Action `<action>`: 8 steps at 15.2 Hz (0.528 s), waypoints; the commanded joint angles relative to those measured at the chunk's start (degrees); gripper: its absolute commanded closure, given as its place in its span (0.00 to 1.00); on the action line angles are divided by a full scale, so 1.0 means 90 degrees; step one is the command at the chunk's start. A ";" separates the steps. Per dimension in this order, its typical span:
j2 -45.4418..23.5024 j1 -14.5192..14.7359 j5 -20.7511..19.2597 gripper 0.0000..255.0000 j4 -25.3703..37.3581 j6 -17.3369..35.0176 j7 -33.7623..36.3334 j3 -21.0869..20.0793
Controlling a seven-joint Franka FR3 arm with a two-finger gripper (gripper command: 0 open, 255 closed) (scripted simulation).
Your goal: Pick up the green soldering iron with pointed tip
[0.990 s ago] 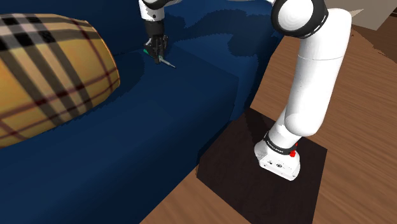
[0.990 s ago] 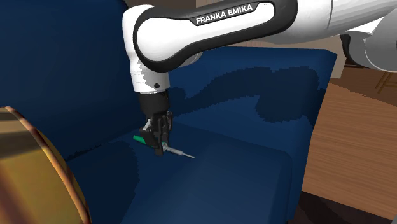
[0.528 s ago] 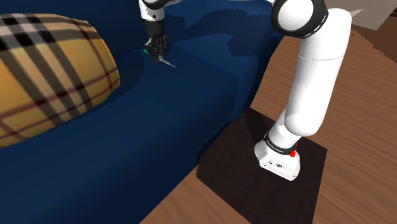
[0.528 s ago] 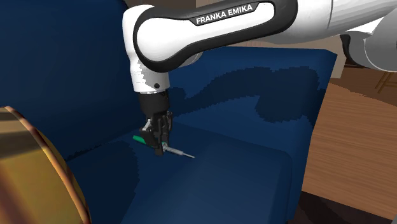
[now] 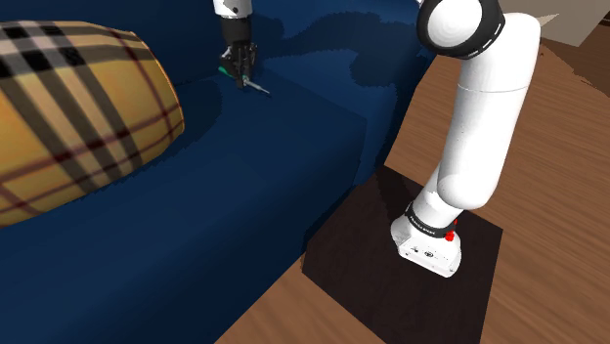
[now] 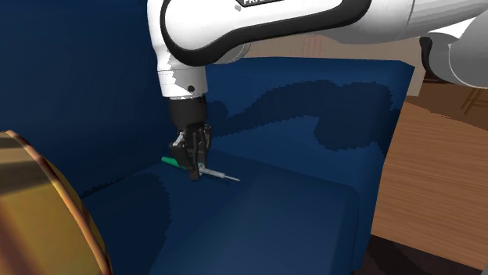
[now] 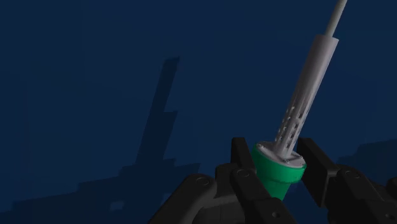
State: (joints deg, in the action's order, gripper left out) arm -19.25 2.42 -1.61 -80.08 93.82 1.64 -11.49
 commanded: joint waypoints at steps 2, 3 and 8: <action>-0.0021 0.0006 -0.0004 1.00 0.0281 -0.0262 -0.0001 0.0000; -0.0035 0.0011 -0.0006 1.00 0.0387 -0.0354 0.0001 -0.0002; -0.0138 0.0043 -0.0025 1.00 0.0971 -0.0836 0.0018 -0.0007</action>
State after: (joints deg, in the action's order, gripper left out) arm -20.38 2.69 -1.82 -72.27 87.14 1.69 -11.51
